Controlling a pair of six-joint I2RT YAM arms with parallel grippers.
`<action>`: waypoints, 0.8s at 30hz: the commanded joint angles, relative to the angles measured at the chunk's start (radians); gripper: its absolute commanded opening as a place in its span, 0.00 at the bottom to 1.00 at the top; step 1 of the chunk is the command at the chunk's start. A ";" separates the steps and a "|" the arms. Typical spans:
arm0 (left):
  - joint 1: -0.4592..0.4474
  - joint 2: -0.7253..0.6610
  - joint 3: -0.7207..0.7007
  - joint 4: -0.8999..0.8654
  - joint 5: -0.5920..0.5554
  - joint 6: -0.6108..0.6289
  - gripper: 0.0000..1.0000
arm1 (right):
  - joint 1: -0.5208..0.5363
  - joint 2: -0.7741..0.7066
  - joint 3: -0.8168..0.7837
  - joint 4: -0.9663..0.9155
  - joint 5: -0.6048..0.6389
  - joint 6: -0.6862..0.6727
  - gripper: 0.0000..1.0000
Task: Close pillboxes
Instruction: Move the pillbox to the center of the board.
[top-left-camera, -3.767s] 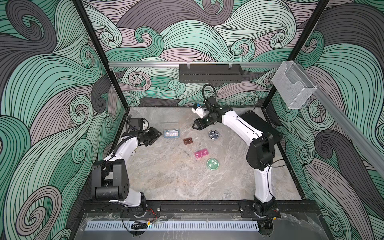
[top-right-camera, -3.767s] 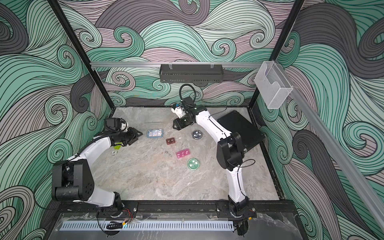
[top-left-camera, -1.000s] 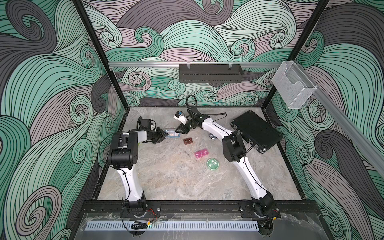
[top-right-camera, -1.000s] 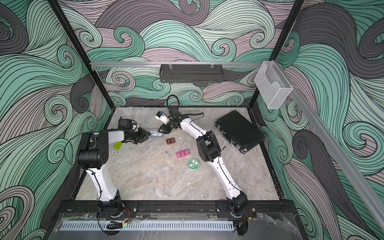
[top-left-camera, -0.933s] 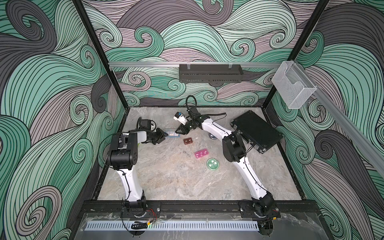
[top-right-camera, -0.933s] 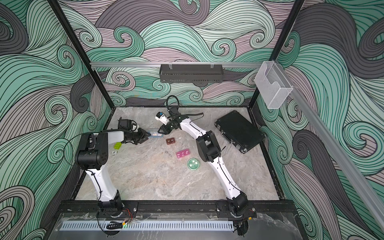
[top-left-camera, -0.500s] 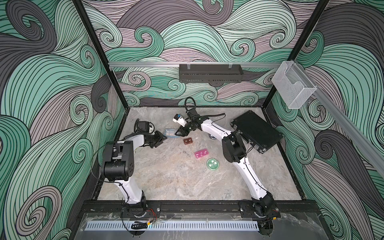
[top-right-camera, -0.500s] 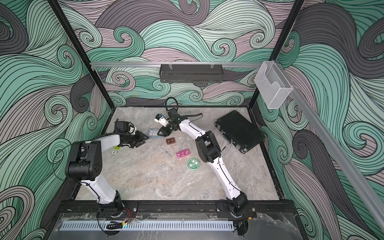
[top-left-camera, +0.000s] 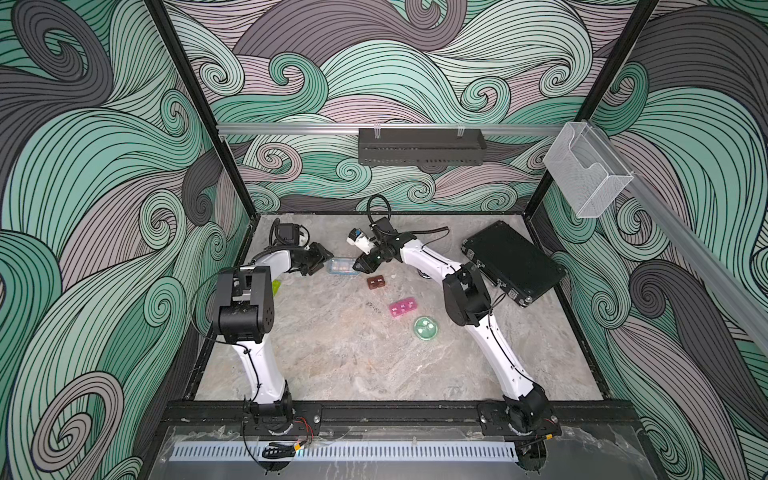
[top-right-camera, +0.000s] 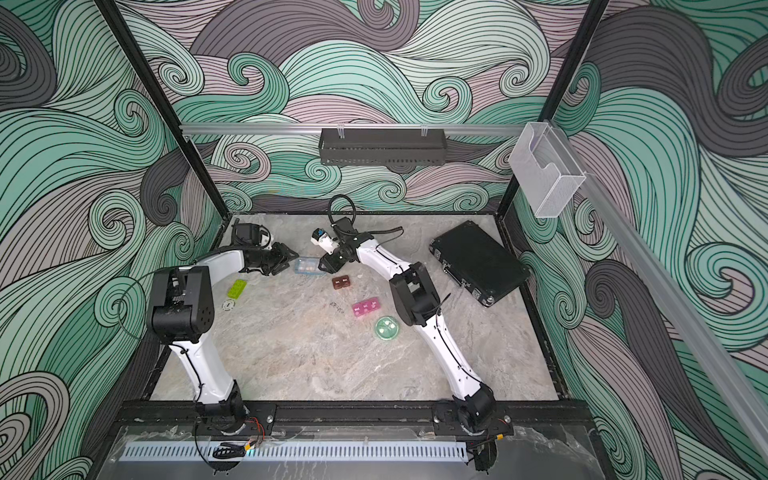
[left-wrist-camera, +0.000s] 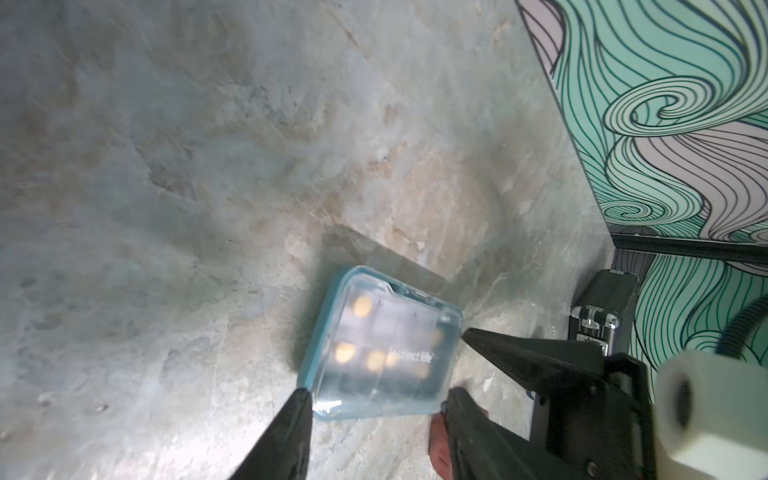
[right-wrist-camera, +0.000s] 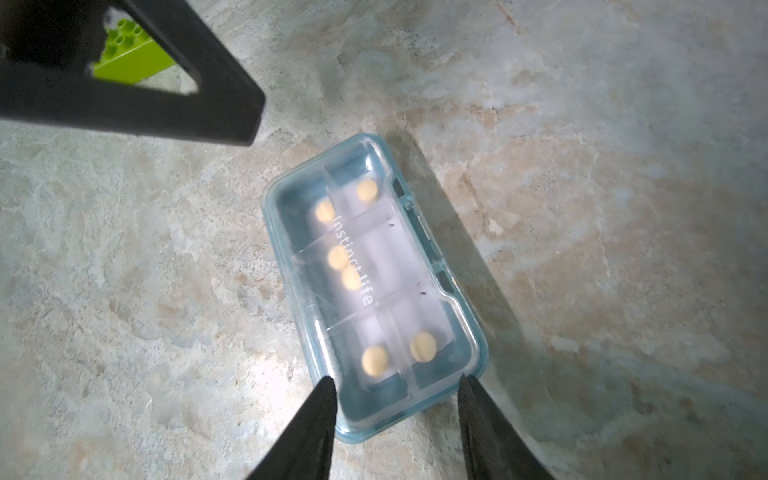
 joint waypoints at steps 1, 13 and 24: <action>-0.005 0.045 0.049 -0.038 -0.009 0.010 0.53 | 0.008 -0.017 0.037 -0.030 0.061 0.076 0.51; -0.042 0.119 0.096 -0.082 -0.037 0.032 0.48 | 0.018 -0.013 0.072 -0.062 0.052 0.272 0.54; -0.097 0.135 0.114 -0.121 -0.056 0.051 0.42 | -0.007 -0.105 -0.023 -0.063 0.118 0.521 0.49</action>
